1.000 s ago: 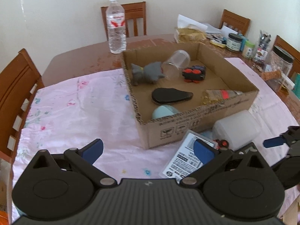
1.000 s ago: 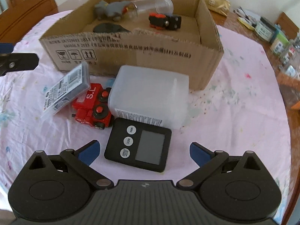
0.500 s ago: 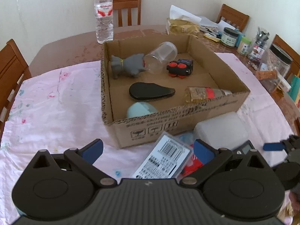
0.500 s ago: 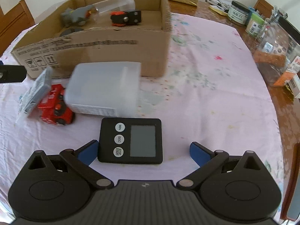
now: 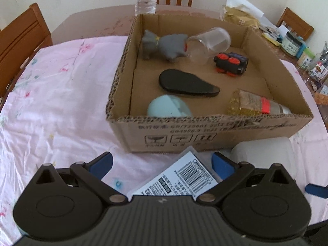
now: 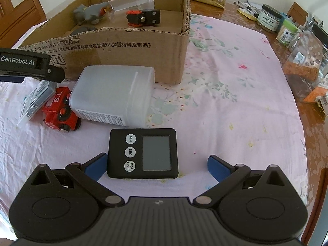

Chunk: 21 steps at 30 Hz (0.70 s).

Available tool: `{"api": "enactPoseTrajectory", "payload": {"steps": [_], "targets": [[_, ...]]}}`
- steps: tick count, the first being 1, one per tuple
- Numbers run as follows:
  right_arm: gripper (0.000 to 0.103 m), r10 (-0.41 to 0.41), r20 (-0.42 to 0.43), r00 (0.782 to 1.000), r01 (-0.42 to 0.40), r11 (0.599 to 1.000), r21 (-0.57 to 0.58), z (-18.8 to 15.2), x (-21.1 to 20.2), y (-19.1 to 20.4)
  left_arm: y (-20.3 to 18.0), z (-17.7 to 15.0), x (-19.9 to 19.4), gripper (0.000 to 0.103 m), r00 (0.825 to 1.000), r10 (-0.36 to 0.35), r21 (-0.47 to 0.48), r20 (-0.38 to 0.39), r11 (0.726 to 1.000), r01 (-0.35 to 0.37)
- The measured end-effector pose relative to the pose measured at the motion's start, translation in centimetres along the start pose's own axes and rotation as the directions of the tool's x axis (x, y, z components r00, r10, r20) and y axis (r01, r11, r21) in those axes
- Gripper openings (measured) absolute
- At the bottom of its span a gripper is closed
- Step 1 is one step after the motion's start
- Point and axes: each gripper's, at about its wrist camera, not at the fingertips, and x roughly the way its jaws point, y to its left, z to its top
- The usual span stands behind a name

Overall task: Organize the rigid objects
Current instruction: 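Move the left tool to the white barcode card pack while the right tool approaches the black timer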

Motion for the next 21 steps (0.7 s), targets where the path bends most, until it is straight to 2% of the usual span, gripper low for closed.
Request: {"api": "enactPoseTrajectory", "payload": {"steps": [6,10,14,17,21], "targets": [[0.103,0.018,-0.009,1.0,-0.018,0.999,-0.037,0.3,0.2,-0.1,1.5,-1.6,-0.8,0.102,0.996,0.087,0.018,-0.032,0.996,-0.087],[0.103,0.027,-0.005,1.0,-0.027,0.998,-0.055,0.3,0.2,-0.1,3.3,-3.2,-0.7,0.102,0.992,0.106,0.019,-0.062,0.994,-0.106],[0.103,0.031,0.007,1.0,-0.03,0.998,-0.061,0.2,0.2,-0.2,4.2,-4.1,-1.5,0.102,0.998,0.032,-0.008,-0.045,0.999,-0.033],[0.103,0.031,0.016,0.999,-0.03,0.998,-0.061,0.0,0.1,-0.1,3.5,-4.3,-1.5,0.102,0.998,-0.036,0.014,-0.043,0.999,0.036],[0.103,0.032,0.012,0.999,-0.031,0.998,-0.061,0.1,0.1,-0.2,2.5,-5.2,-1.6,0.102,0.998,-0.024,0.083,-0.059,0.996,0.029]]}}
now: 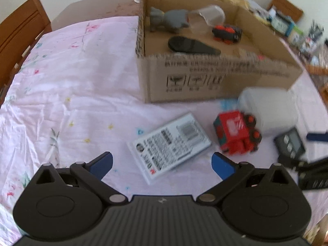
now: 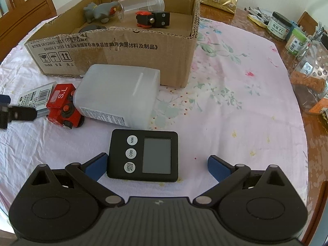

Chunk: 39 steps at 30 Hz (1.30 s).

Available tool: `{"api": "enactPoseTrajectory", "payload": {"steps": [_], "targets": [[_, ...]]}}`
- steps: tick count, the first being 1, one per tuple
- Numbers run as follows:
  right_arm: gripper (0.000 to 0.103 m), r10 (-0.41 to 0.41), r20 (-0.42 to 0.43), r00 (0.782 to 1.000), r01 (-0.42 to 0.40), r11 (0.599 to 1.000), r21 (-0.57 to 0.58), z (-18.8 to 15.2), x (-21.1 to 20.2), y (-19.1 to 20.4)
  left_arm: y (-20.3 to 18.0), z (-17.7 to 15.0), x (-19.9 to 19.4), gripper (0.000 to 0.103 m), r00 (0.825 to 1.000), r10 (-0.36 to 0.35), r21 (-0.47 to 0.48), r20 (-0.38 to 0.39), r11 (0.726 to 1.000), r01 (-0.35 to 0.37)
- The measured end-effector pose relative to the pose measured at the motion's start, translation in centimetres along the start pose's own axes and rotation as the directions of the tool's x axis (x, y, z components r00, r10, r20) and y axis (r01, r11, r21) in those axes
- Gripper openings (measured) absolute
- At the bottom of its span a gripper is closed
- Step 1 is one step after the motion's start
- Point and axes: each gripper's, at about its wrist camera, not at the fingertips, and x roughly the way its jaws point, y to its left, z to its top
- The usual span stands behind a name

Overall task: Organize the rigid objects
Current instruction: 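Move the left tool to the white barcode card pack while the right tool approaches the black timer, then grasp the card pack with the left tool while the right tool grasps the timer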

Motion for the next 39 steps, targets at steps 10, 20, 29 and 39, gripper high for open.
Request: {"api": "enactPoseTrajectory", "payload": {"steps": [10,20,29,39], "targets": [[0.103,0.0,0.013,1.0,0.0,1.0,-0.001,-0.1,-0.1,0.1,4.1,-0.7,0.6,0.103,0.994,0.107,-0.097,-0.033,0.989,-0.11],[0.103,0.008,0.032,0.999,-0.007,1.0,-0.015,-0.4,-0.2,0.0,4.2,-0.2,0.8,0.102,0.997,0.073,-0.057,-0.008,0.996,-0.073],[0.103,0.016,0.059,0.998,-0.015,0.999,-0.029,-0.6,-0.2,0.0,1.1,0.2,1.6,0.103,0.999,-0.008,0.088,0.036,0.996,0.005],[0.103,0.018,0.082,0.996,-0.015,0.999,-0.03,-0.9,-0.2,-0.1,0.9,1.9,2.4,0.102,0.997,-0.025,0.112,0.077,0.994,0.017]]}}
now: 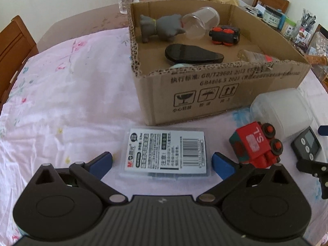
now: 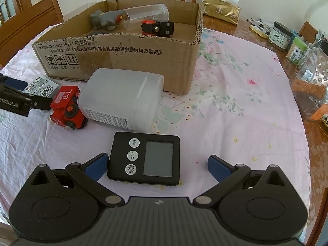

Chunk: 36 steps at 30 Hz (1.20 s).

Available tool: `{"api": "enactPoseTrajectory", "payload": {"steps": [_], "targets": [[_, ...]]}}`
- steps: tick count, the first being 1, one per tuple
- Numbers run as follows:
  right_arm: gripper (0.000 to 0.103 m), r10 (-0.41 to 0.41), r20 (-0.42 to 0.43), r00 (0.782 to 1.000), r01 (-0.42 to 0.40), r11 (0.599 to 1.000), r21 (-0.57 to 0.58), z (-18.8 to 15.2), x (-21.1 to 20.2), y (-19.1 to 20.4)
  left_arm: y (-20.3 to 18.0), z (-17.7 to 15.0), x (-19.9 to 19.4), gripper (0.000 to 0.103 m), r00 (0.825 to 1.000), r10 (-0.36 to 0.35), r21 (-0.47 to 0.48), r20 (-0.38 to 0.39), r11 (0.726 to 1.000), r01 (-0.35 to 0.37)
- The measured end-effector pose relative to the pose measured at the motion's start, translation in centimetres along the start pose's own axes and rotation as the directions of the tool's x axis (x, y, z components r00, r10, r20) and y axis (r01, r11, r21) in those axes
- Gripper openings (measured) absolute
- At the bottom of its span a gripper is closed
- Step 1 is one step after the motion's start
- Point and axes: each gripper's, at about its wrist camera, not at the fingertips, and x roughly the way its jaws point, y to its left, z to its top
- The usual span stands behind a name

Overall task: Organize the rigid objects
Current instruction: 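Grasp the card pack with the left tool while the right tool grasps the timer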

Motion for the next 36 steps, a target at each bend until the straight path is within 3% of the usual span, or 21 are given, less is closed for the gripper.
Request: {"api": "enactPoseTrajectory", "payload": {"steps": [8,15,20,36], "targets": [[0.102,0.016,-0.025,1.0,-0.016,1.0,-0.02,0.7,0.1,1.1,-0.1,-0.2,-0.3,0.1,1.0,-0.001,-0.003,0.006,1.0,0.001],[0.085,0.03,-0.013,0.999,-0.031,0.999,-0.045,1.0,-0.3,2.4,-0.1,0.0,-0.2,0.099,1.0,-0.005,0.0,0.002,1.0,0.005],[0.074,0.018,-0.006,1.0,-0.018,0.999,-0.028,1.2,-0.4,2.0,-0.2,0.3,-0.4,0.089,1.0,-0.024,0.033,-0.001,0.999,0.024],[0.074,0.001,-0.005,1.0,-0.001,1.0,-0.017,1.0,-0.6,2.2,-0.3,1.0,-0.1,0.089,0.999,-0.031,0.05,-0.009,0.998,0.032]]}}
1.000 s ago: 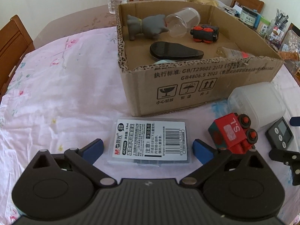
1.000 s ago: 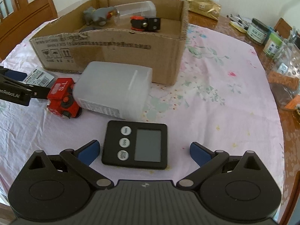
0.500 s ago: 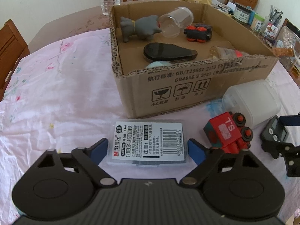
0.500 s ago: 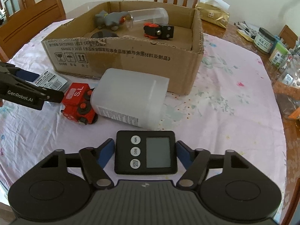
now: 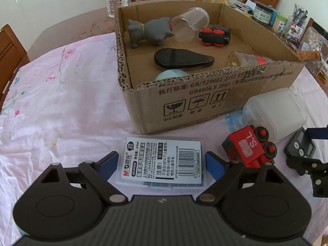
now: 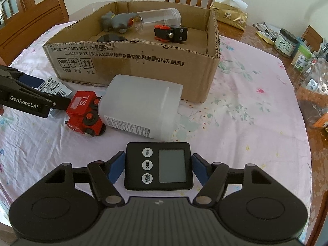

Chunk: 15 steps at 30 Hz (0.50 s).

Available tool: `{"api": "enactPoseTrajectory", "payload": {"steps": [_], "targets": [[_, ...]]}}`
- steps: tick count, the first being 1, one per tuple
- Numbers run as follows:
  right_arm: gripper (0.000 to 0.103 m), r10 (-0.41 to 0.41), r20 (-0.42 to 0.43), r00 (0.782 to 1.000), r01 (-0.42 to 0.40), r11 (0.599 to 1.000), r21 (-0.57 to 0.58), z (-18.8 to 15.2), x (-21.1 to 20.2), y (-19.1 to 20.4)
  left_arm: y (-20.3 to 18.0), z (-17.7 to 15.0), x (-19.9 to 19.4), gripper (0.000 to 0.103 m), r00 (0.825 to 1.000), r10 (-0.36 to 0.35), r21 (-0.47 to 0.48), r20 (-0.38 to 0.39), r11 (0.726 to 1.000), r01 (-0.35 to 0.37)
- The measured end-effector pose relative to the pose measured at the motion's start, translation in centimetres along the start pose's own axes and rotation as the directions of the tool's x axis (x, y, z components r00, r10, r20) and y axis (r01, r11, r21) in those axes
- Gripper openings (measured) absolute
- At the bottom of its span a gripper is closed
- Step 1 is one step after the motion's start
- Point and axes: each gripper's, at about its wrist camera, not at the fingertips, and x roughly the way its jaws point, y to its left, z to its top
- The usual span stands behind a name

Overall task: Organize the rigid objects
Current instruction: 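Grasp the card pack with the left tool while the right tool grasps the timer, then carry the card pack and timer into the cardboard box and release both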

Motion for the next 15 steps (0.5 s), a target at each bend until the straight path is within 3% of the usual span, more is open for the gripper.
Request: {"api": "enactPoseTrajectory", "payload": {"steps": [15], "targets": [[0.074,0.007,-0.01,1.0,-0.007,1.0,-0.013,0.5,-1.2,-0.6,0.0,0.2,-2.2,0.089,1.0,-0.017,0.047,-0.016,0.999,0.018]]}}
